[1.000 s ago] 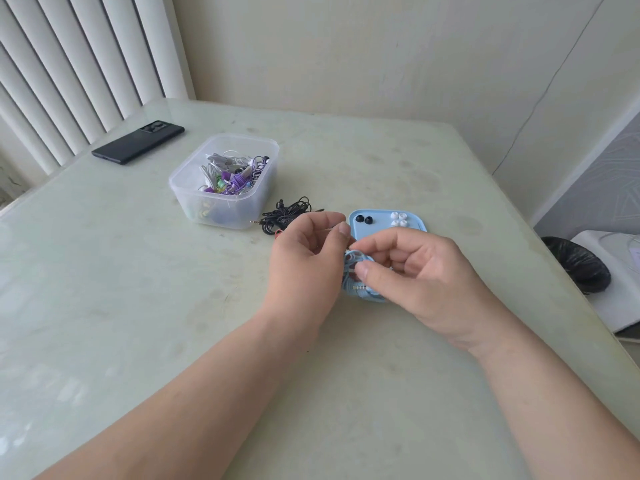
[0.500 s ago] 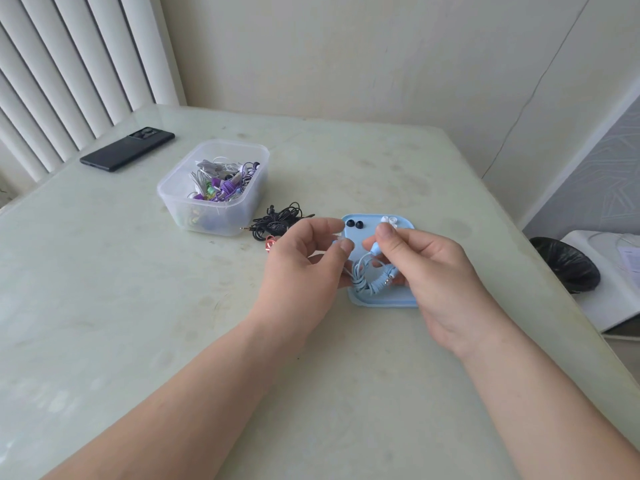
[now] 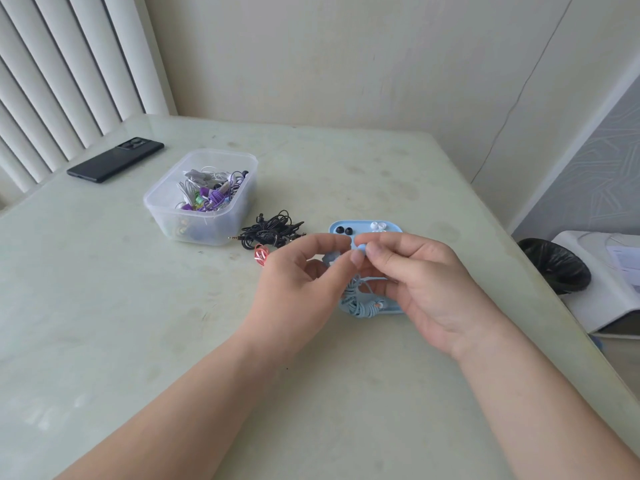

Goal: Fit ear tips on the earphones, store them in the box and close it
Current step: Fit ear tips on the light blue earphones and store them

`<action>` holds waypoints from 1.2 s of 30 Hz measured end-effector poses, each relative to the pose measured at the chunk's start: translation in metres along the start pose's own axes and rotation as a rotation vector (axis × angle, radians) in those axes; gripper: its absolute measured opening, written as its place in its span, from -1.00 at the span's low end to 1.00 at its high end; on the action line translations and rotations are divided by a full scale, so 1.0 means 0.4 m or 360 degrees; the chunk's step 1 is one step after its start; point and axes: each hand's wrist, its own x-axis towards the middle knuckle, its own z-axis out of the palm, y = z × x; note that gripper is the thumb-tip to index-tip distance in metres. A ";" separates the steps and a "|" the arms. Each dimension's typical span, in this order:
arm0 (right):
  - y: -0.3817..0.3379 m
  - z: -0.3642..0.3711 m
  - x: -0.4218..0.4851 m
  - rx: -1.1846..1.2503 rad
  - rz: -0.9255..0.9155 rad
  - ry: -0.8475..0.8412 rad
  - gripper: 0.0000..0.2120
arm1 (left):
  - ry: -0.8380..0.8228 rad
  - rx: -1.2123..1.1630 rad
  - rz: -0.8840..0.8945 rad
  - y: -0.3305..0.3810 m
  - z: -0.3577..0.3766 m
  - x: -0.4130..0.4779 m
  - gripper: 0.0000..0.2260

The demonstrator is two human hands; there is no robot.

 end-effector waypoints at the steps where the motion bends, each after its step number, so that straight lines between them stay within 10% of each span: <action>1: 0.001 -0.004 0.002 -0.0025 0.0000 -0.0006 -0.85 | 0.0004 -0.0008 0.0017 -0.003 -0.001 0.001 -0.87; 8: 0.004 0.000 0.006 -0.0161 0.0012 0.0125 -0.63 | -0.0095 0.0009 0.0043 -0.011 -0.009 0.007 -0.88; 14: 0.012 -0.050 0.062 -0.0747 -0.0246 0.0717 -0.90 | 0.0035 -0.0042 -0.0120 -0.033 -0.006 0.024 -0.93; 23: 0.019 -0.028 0.165 -0.1731 -0.0213 0.0550 -0.89 | 0.0111 -0.0227 -0.0211 -0.033 -0.010 0.029 -0.92; 33: -0.014 -0.026 0.190 -0.1896 -0.0221 0.0529 -0.87 | 0.0125 -0.0264 -0.0242 -0.033 -0.013 0.029 -0.92; 36: -0.043 -0.007 0.132 -0.1255 -0.0302 0.0508 -0.93 | 0.0125 -0.0307 -0.0238 -0.030 -0.015 0.030 -0.91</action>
